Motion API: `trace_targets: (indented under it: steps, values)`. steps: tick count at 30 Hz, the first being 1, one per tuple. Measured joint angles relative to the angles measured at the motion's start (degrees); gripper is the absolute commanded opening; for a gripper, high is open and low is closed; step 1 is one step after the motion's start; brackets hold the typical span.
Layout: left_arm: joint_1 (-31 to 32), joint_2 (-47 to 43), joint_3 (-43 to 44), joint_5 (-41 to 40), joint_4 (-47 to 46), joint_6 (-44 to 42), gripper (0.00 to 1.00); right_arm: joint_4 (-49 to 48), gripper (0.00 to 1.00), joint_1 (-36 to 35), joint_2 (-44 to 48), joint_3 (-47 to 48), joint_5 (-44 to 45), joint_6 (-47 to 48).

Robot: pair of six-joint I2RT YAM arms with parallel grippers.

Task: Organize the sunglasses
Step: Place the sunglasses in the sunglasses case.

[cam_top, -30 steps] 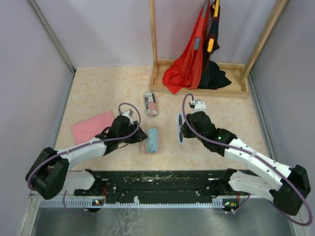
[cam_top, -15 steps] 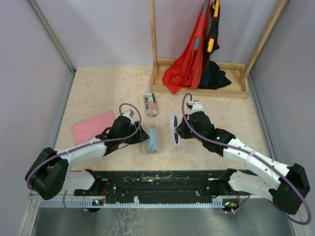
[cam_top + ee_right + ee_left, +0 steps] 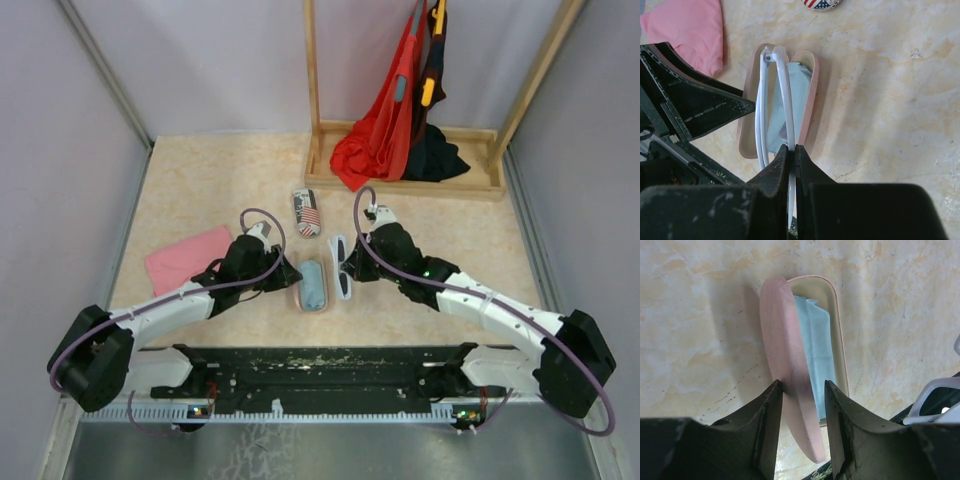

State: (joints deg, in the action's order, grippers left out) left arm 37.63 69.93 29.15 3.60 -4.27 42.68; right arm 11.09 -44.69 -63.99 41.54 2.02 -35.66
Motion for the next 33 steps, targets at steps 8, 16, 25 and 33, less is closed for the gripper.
trace_targets:
  steps: [8, 16, 25, 33]
  values:
    - [0.0, 0.0, 0.0, 0.0, 0.0, 0.2, 0.42, -3.8, 0.0, 0.2, -3.7, -0.4, -3.0, -0.6]
    - [0.0, 0.0, 0.0, 0.1, -0.1, 0.4, 0.4, -8.4, 0.0, 0.4, -8.8, -0.4, -5.6, -2.2]
    - [0.3, -0.7, 0.0, 0.1, -0.1, 0.7, 0.4, -14.1, 0.0, 0.7, -17.1, -0.4, -9.8, -5.6]
    - [0.3, -0.7, 0.0, 0.1, -0.1, 0.8, 0.4, -15.5, 0.0, 0.7, -21.5, 0.6, -12.0, -6.1]
